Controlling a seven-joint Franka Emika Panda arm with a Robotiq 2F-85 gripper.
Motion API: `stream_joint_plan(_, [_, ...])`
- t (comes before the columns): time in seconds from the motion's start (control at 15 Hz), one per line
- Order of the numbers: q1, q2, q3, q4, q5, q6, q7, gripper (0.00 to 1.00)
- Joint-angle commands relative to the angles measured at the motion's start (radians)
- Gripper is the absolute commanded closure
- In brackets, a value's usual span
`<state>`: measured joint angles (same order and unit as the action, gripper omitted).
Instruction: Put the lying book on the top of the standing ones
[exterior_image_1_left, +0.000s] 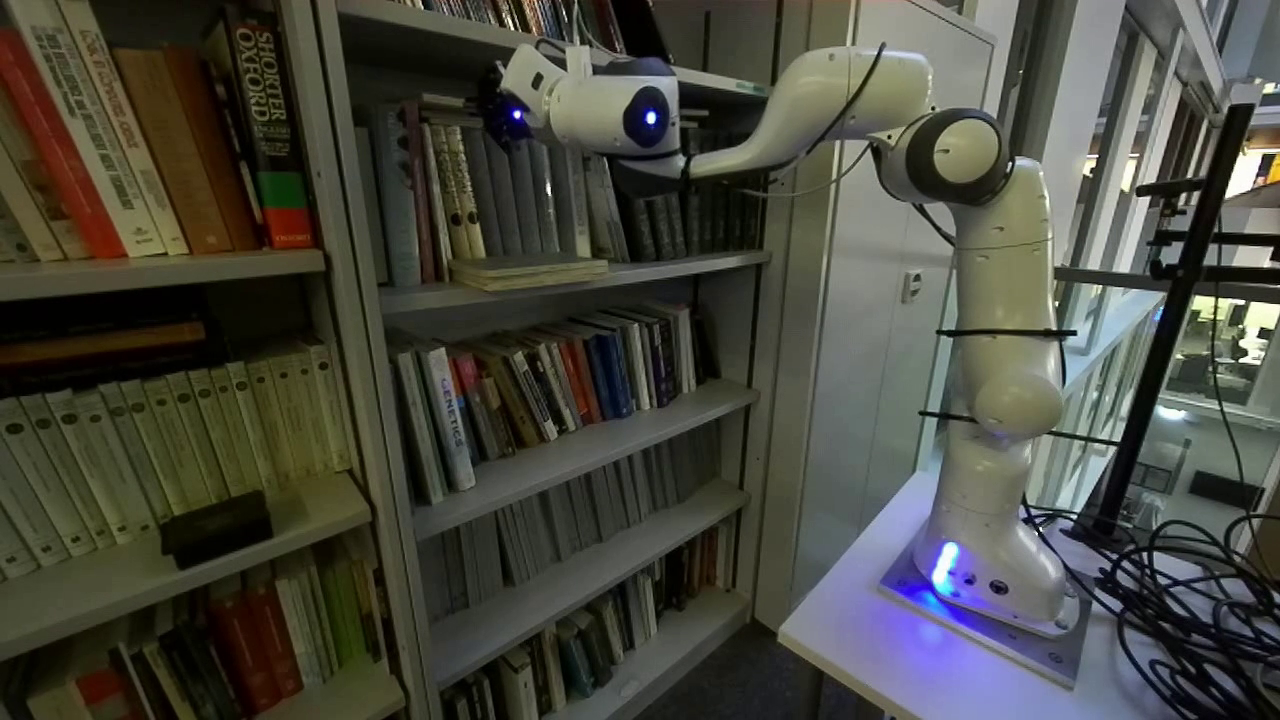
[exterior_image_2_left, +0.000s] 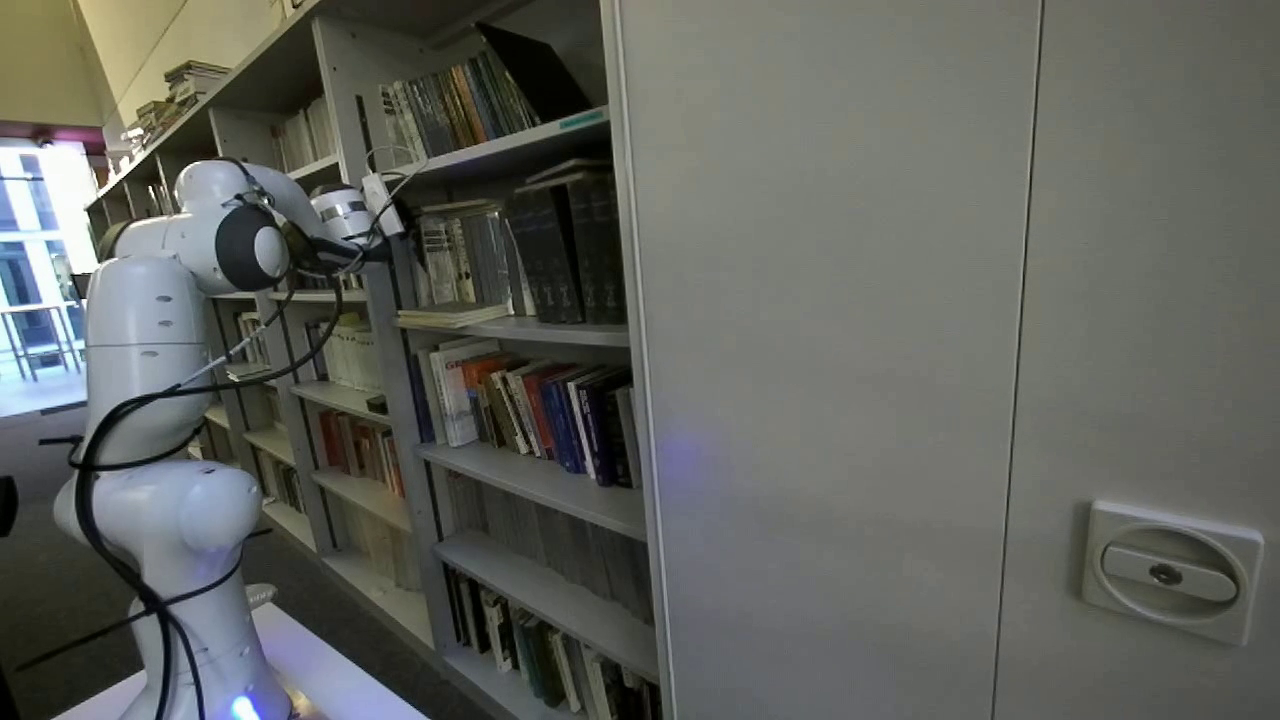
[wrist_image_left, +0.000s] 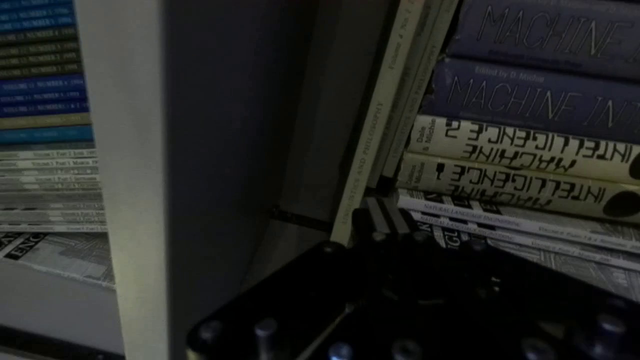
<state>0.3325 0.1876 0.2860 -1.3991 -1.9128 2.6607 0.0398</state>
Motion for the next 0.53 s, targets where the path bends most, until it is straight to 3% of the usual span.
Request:
stream_joint_plan(0.0, [0.01,0.016,0.009,0.048,-0.024,0.054,-0.035,1.0])
stream_joint_plan(0.47, [0.057,0.116,0.019,0.184,0.014,0.058,-0.14,1.0])
